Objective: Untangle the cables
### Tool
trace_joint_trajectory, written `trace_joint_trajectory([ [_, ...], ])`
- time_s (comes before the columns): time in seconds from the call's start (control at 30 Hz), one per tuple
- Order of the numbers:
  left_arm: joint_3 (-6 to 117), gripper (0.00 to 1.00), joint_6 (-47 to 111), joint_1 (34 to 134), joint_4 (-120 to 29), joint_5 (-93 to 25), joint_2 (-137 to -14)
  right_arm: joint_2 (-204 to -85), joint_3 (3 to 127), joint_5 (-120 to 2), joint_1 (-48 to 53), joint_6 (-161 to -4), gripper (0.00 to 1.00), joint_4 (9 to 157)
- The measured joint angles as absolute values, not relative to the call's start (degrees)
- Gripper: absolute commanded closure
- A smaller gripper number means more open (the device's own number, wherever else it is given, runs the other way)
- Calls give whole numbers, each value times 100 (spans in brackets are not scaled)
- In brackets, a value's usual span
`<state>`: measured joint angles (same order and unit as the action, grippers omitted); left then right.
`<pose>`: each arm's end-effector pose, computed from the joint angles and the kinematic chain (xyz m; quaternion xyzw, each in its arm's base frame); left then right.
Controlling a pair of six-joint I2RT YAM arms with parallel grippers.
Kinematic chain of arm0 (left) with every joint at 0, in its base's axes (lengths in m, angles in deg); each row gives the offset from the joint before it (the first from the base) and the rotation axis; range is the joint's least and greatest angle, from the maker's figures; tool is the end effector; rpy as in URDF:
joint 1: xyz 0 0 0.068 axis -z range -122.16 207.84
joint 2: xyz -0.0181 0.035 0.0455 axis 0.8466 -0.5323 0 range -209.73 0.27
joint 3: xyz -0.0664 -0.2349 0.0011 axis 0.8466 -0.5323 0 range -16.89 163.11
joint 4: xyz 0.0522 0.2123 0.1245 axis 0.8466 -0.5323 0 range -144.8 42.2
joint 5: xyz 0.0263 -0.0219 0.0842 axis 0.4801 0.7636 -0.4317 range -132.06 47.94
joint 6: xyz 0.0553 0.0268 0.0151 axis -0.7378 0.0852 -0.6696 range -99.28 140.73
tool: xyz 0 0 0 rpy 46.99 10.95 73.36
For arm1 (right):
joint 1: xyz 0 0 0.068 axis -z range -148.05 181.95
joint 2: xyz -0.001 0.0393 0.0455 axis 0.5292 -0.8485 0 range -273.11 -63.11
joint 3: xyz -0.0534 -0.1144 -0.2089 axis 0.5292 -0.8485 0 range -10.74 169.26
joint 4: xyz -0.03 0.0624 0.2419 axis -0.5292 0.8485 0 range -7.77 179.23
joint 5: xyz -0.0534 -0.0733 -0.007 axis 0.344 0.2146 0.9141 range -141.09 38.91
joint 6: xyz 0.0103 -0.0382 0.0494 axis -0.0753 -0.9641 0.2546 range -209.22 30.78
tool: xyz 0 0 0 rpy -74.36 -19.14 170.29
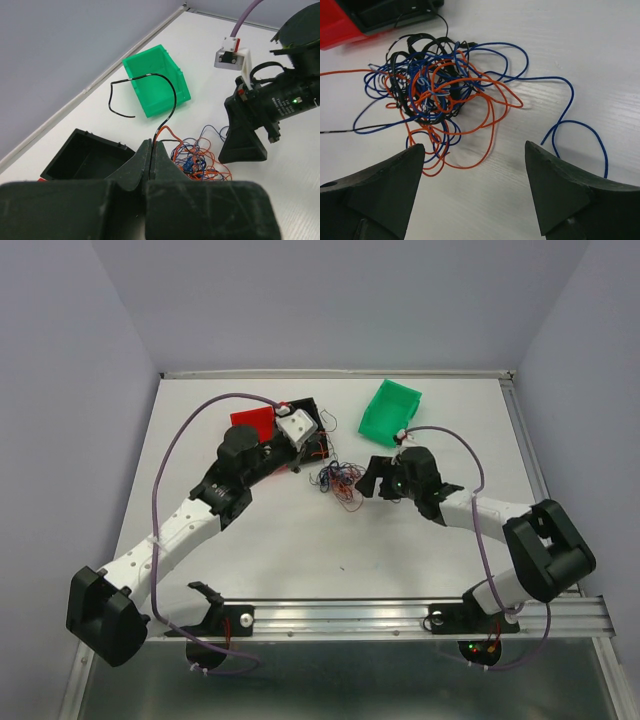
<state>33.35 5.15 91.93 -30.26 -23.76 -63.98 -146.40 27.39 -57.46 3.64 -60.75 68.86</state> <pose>0.2235 -0.1696 0.3332 0.3891 0.5651 -0.2232 0.6924 0.2655 0.1490 0.1577 -0.0257 0.8724 0.2736 0.4042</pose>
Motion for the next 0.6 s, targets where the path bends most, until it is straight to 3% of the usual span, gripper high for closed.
trace_joint_trajectory([
  [0.4,3329,100,520,9226,-3081,-2218,-6394,-15562,3147,-5827,-358,-6219,16,6211],
  [0.47,3329,100,520,9226,-3085,-2302,-6396,-15645,3204,-5755,-572,-6298,25,6126],
  [0.5,3329,100,520,9226,-3088,-2332,-6396,-15752,3287,-5685,-692,-6348,44,6089],
  [0.6,3329,100,522,9226,-3090,-2406,-6426,-16130,3545,-5456,-860,-6407,72,6067],
])
